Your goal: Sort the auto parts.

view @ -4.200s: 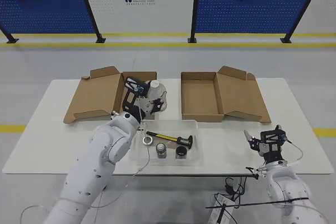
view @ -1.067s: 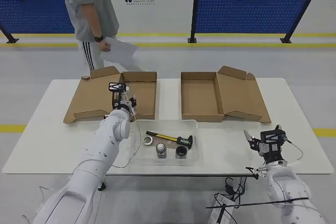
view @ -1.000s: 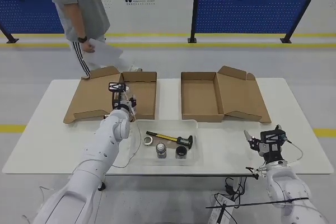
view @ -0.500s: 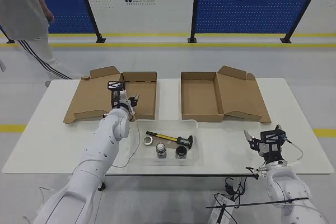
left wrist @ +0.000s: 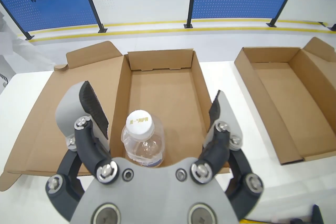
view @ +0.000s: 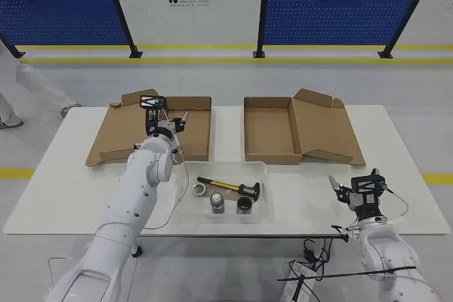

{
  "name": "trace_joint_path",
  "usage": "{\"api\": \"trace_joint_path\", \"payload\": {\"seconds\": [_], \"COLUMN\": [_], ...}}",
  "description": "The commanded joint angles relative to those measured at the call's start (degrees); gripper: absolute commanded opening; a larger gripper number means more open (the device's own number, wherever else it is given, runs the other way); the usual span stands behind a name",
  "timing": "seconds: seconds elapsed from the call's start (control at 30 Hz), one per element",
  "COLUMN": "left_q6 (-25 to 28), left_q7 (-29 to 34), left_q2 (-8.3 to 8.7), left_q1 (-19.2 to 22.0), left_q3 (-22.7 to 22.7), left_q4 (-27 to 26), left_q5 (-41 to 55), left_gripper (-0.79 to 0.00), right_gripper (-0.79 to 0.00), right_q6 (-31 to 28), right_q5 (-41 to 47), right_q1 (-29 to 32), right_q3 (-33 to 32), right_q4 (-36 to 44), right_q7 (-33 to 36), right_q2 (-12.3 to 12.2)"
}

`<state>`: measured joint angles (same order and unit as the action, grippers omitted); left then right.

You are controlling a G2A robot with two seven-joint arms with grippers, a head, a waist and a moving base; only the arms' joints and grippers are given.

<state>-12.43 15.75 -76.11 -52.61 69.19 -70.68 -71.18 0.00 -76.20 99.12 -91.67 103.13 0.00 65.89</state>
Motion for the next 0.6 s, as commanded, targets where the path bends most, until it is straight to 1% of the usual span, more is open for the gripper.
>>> {"api": "trace_joint_path", "payload": {"seconds": [0.0,0.07,0.17,0.3,0.43,0.5,0.57], "left_q6": [-0.42,-0.53,-0.27,1.63,6.08,10.34,13.41], "left_q7": [0.36,2.21,4.1,8.82,16.54,20.37,25.37], "left_q2": [0.13,0.12,0.31,0.56,0.94,1.3,1.43], "left_q1": [-1.54,-2.66,-3.92,-5.43,-7.59,-8.61,-9.88], "left_q3": [0.88,1.72,2.21,2.93,3.36,3.09,3.14], "left_q4": [-4.07,-7.87,-12.22,-18.77,-25.03,-27.66,-29.98], "left_q5": [-0.1,1.95,0.62,0.72,2.4,1.5,5.46], "left_gripper": [0.0,0.0,0.0,0.0,0.0,0.0,0.0], "right_gripper": [0.0,0.0,0.0,0.0,0.0,0.0,0.0], "right_q6": [0.0,0.0,0.0,0.0,0.0,0.0,0.0], "right_q5": [0.0,0.0,0.0,0.0,0.0,0.0,0.0], "right_q1": [0.0,0.0,0.0,0.0,0.0,0.0,0.0], "right_q3": [0.0,0.0,0.0,0.0,0.0,0.0,0.0], "right_q4": [0.0,0.0,0.0,0.0,0.0,0.0,0.0], "right_q7": [0.0,0.0,0.0,0.0,0.0,0.0,0.0], "right_q2": [0.0,0.0,0.0,0.0,0.0,0.0,0.0]}}
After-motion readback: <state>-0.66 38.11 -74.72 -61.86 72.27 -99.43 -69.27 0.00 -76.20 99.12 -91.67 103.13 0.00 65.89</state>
